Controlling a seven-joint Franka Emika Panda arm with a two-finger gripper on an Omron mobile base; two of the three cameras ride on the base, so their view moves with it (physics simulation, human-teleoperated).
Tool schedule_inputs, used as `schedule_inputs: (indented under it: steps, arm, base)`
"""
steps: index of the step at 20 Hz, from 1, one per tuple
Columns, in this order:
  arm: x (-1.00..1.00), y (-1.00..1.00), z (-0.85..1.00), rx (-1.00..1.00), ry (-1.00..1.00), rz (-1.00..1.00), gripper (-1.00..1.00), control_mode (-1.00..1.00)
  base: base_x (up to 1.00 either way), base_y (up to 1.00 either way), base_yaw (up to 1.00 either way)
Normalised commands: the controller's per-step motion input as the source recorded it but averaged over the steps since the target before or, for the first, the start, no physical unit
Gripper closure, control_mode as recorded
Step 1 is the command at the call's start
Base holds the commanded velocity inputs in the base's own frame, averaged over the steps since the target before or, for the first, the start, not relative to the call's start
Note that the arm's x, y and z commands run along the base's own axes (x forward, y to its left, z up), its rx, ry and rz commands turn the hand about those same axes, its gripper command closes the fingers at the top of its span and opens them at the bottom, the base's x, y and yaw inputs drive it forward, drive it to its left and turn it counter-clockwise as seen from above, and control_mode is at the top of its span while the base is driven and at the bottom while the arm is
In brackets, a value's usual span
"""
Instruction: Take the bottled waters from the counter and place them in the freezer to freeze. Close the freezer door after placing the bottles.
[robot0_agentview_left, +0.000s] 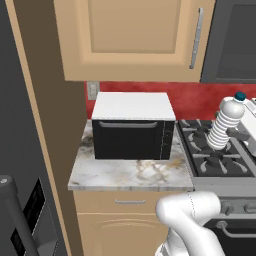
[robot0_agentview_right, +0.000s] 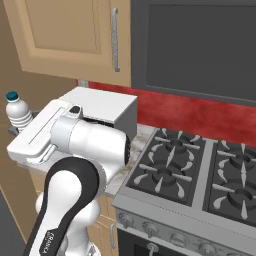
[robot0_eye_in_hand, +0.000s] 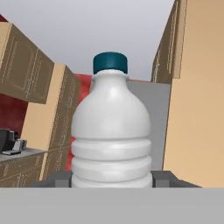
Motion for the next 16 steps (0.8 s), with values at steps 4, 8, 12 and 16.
schedule_inputs:
  steps: [4, 8, 12, 16]
  arm:
    - [-0.02, 0.0, 0.0, 0.0, 0.0, 0.0, 1.0, -1.0]
    - [0.0, 0.0, 0.0, 0.0, 0.0, 0.0, 1.0, 1.0]
    - [0.0, 0.0, 0.0, 0.0, 0.0, 0.0, 1.0, 1.0]
    - [0.0, 0.0, 0.0, 0.0, 0.0, 0.0, 1.0, 1.0]
  base:
    - [0.0, 0.0, 0.0]
    - [-0.18, 0.0, 0.0]
    - [-0.36, 0.0, 0.0]
    - [-0.43, 0.0, 0.0]
